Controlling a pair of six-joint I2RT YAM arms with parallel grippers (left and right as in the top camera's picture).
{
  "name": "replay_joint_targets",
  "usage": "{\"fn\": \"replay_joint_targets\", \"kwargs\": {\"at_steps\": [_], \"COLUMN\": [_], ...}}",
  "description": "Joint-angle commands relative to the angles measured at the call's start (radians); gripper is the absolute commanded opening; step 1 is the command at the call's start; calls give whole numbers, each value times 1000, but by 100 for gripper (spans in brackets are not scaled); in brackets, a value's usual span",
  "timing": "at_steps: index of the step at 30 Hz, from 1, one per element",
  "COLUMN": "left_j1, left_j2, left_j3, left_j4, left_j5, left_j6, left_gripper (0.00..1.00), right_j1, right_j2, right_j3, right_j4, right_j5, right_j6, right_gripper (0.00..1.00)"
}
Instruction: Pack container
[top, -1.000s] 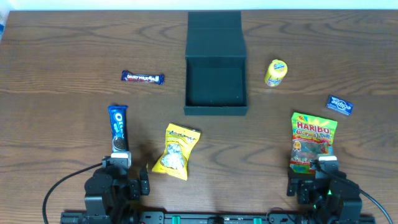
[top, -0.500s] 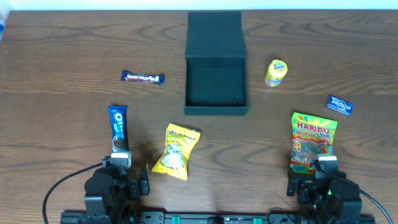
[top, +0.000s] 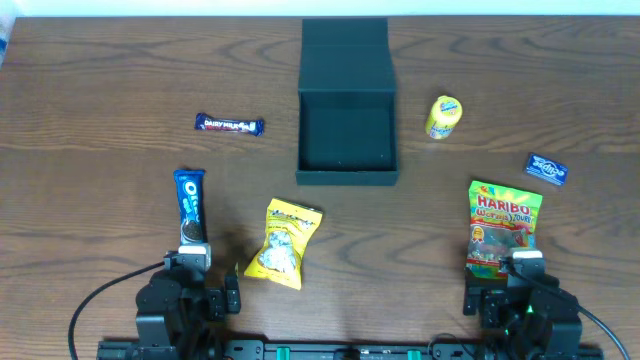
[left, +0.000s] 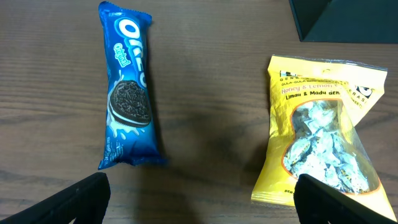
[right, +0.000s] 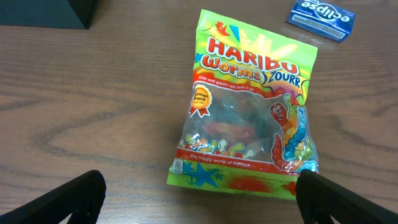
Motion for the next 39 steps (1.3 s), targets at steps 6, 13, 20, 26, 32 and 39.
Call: {"fn": "replay_joint_targets", "kwargs": {"at_steps": [6, 13, 20, 26, 32, 39], "left_j1": [5, 5, 5, 5, 5, 5], "left_j2": [-3, -3, -3, -3, -3, -3], "left_j3": [-19, -19, -19, -19, -19, -19], "left_j4": [-53, -53, -53, -53, -53, -53], "left_j5": [-11, -11, -11, -11, -11, -11], "left_j6": [26, 26, 26, 26, 26, 26], "left_gripper": [95, 95, 95, 95, 95, 95], "right_j1": [6, 6, 6, 6, 6, 6], "right_j2": [-10, -10, -10, -10, -9, 88], "right_j3": [-10, -10, -10, -10, 12, 175], "right_j4": [-1, 81, 201, 364, 406, 420], "right_j5": [13, 62, -39, -140, -140, -182], "right_j6": [-15, -98, -85, 199, 392, 400], "right_gripper": [99, 99, 99, 99, 99, 99]}}
